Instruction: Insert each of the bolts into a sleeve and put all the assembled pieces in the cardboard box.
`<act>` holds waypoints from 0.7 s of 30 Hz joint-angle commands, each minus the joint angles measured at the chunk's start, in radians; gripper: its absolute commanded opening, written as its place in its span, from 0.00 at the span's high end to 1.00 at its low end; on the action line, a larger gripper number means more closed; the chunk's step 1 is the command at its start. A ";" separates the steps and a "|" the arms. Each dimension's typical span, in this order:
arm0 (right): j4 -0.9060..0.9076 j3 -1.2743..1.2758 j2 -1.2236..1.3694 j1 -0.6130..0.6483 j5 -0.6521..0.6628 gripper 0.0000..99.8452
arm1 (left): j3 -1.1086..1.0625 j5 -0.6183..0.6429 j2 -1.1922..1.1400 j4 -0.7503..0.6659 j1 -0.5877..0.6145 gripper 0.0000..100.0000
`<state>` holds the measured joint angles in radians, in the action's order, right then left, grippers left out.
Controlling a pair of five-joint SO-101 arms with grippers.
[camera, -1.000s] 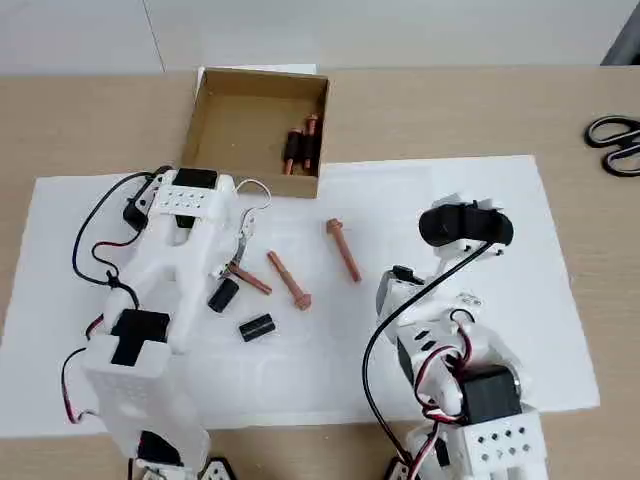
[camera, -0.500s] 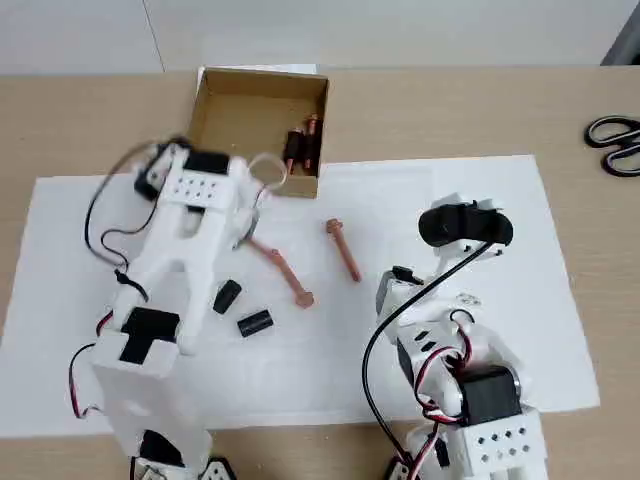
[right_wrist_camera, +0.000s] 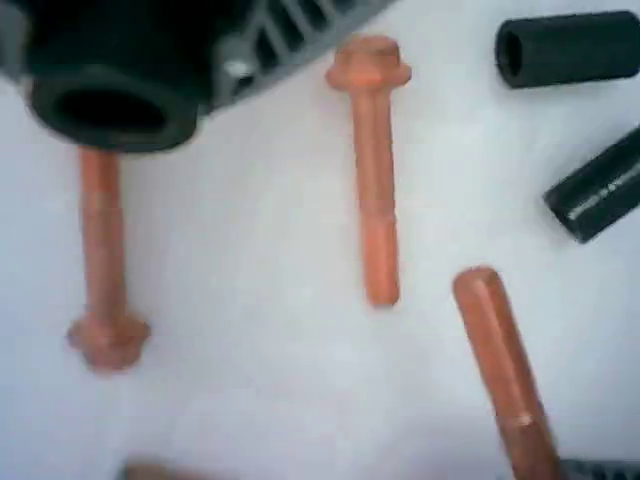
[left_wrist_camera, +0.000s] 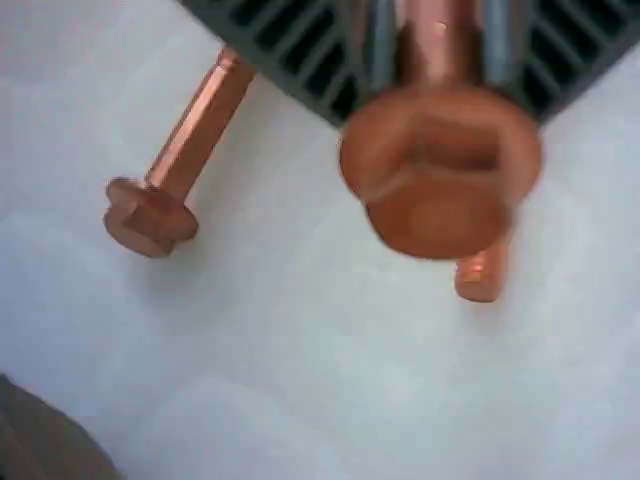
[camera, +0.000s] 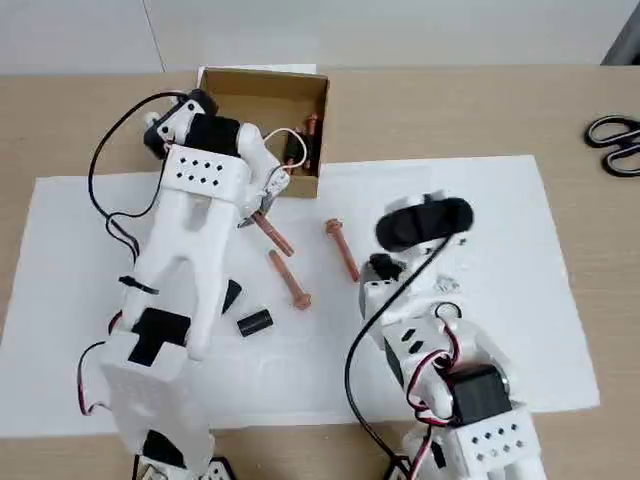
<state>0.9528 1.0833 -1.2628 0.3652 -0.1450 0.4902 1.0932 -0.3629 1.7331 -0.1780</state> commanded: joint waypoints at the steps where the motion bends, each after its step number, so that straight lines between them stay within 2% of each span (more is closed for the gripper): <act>1: -0.085 -0.006 -0.015 0.002 0.087 1.00 | 0.054 -0.037 0.106 0.020 -0.006 0.99; 5: -0.193 0.009 -0.048 0.002 0.129 1.00 | 0.054 -0.120 0.249 0.020 -0.006 0.99; 11: -0.378 0.192 -0.252 0.030 0.189 1.00 | 0.050 -0.190 0.476 0.017 -0.035 0.99; 17: -0.493 0.381 -0.545 0.090 0.236 1.00 | 0.051 -0.311 0.512 -0.012 -0.081 0.99; 21: -0.542 0.405 -0.539 0.104 0.256 1.00 | 0.051 -0.316 0.512 -0.038 -0.101 0.99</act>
<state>0.4649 1.4899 -1.7845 0.4603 0.0990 0.4918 0.7864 0.0990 1.7223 -0.2624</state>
